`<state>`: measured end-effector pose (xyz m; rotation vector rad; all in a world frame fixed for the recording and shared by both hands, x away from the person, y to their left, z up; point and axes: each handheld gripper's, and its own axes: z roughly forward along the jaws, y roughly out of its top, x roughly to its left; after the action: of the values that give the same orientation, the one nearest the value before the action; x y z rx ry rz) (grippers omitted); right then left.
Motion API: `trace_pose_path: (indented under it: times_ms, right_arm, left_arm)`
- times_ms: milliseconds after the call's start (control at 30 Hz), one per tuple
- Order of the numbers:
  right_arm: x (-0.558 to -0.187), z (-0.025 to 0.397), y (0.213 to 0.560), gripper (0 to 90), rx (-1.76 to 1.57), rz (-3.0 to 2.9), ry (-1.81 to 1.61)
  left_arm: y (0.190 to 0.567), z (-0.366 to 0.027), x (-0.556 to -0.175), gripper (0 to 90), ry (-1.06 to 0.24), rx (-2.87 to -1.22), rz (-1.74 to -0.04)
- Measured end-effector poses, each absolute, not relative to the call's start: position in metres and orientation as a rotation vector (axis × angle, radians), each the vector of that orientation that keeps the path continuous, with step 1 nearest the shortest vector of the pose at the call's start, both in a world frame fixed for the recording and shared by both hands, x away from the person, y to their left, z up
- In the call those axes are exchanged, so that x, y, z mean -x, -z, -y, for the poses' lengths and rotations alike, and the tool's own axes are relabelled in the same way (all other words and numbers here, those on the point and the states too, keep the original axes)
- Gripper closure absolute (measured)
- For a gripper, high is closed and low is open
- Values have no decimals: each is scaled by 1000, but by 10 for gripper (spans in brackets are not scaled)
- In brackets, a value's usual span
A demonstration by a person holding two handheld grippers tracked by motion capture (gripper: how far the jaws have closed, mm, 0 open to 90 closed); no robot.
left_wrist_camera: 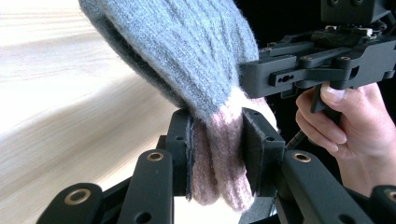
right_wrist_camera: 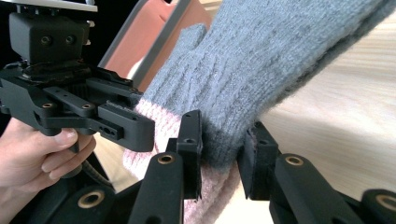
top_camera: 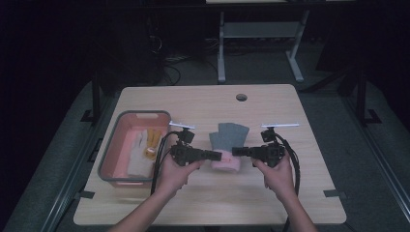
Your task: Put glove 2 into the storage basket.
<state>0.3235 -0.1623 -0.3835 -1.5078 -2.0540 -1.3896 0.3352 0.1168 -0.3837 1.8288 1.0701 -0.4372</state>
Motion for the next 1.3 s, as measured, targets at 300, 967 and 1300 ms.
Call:
trace_pose_path:
  times_ms: [300,967,1300]
  right_arm:
    - [-330,151,374,719,1468,2038,1414]
    - [-350,125,352,706,1390,2079,1391]
    - [-356,112,347,697,1354,2098,1371]
  left_arm:
    - [371,-132,-336,669,413,-1819,-1060]
    - [352,-160,-343,671,385,-1797,-1074]
    - [347,-173,-344,671,363,-1793,-1073]
